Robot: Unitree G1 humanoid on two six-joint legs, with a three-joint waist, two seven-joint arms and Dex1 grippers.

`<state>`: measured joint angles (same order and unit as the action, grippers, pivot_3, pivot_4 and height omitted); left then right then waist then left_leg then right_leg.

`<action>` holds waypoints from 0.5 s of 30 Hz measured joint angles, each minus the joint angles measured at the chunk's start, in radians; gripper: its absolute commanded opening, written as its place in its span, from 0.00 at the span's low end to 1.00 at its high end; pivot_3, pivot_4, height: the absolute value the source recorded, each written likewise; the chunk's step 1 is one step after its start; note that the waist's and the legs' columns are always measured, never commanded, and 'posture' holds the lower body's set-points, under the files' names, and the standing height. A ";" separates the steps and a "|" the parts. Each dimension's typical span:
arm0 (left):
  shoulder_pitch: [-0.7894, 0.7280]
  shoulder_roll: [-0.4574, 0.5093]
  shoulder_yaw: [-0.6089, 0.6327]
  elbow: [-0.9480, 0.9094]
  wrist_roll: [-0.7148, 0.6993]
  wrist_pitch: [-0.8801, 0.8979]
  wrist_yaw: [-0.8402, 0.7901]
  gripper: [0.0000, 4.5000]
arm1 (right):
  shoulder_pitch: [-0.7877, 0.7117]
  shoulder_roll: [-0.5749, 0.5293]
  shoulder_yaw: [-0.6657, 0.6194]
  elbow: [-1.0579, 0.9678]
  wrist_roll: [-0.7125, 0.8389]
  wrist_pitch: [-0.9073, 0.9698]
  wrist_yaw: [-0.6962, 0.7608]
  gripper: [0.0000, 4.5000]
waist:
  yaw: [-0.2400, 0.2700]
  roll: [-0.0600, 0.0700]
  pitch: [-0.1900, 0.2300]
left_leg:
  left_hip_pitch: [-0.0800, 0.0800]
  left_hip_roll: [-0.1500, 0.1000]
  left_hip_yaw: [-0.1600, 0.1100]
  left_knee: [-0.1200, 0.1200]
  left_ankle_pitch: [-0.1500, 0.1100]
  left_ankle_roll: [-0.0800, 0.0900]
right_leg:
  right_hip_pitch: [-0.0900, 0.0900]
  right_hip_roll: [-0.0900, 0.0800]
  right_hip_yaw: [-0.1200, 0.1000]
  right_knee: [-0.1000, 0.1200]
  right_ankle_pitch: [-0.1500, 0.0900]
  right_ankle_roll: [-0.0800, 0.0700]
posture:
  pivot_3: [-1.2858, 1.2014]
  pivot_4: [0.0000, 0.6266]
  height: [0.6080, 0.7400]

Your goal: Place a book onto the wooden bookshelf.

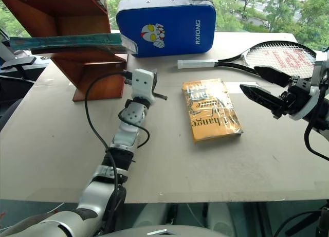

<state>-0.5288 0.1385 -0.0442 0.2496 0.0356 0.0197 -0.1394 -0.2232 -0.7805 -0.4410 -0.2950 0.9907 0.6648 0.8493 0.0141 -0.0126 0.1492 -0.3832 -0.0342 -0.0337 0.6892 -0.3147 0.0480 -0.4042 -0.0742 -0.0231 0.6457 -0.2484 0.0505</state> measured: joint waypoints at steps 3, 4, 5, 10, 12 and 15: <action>0.131 0.094 -0.006 -0.166 -0.048 0.084 -0.125 0.17 | 0.095 0.014 0.026 0.022 -0.128 -0.104 0.019 1.00 | -0.006 0.000 -0.001 | 0.004 0.001 0.000 -0.003 0.000 0.000 | 0.000 0.002 0.006 0.000 0.000 0.000 | 0.52 0.24 1.00; 0.174 0.122 0.006 -0.207 -0.072 0.118 -0.160 0.27 | 0.130 0.018 0.042 0.047 -0.190 -0.153 0.026 1.00 | -0.005 0.001 -0.001 | 0.004 0.000 0.000 -0.003 0.000 0.000 | 0.000 0.002 0.007 0.000 0.000 0.000 | 0.52 0.24 1.00; 0.254 0.161 0.029 -0.299 -0.123 0.184 -0.209 0.38 | 0.185 0.030 0.070 0.080 -0.282 -0.236 0.041 1.00 | -0.005 0.001 -0.001 | 0.004 0.000 0.000 -0.003 0.000 0.000 | -0.001 0.002 0.007 0.000 0.000 0.000 | 0.52 0.24 1.00; 0.505 0.294 0.113 -0.513 -0.280 0.325 -0.368 0.89 | 0.310 0.098 0.095 0.202 -0.425 -0.401 0.066 1.00 | 0.000 0.003 -0.002 | 0.004 0.000 0.000 -0.003 0.000 0.000 | -0.001 0.001 0.009 0.000 0.000 0.000 | 0.52 0.24 1.00; 0.601 0.334 0.121 -0.602 -0.342 0.342 -0.441 0.99 | 0.343 0.106 0.098 0.240 -0.463 -0.472 0.089 1.00 | 0.004 0.004 -0.003 | 0.005 0.000 0.000 -0.003 0.000 0.000 | 0.001 0.001 0.009 0.000 0.000 0.000 | 0.52 0.24 1.00; 0.676 0.353 0.121 -0.642 -0.358 0.343 -0.479 0.99 | 0.383 0.118 0.097 0.265 -0.478 -0.522 0.112 1.00 | 0.002 0.005 -0.004 | 0.007 0.000 0.000 -0.004 0.000 0.000 | 0.002 0.001 0.009 0.000 0.000 0.000 | 0.52 0.24 1.00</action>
<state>0.1475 0.4919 0.0763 -0.3922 -0.3220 0.3622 -0.6184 0.1602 -0.6630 -0.3437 -0.0299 0.5128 0.1432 0.9613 0.0166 -0.0075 0.1451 -0.3761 -0.0342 -0.0337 0.6849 -0.3151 0.0477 -0.4026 -0.0731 -0.0141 0.6454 -0.2482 0.0502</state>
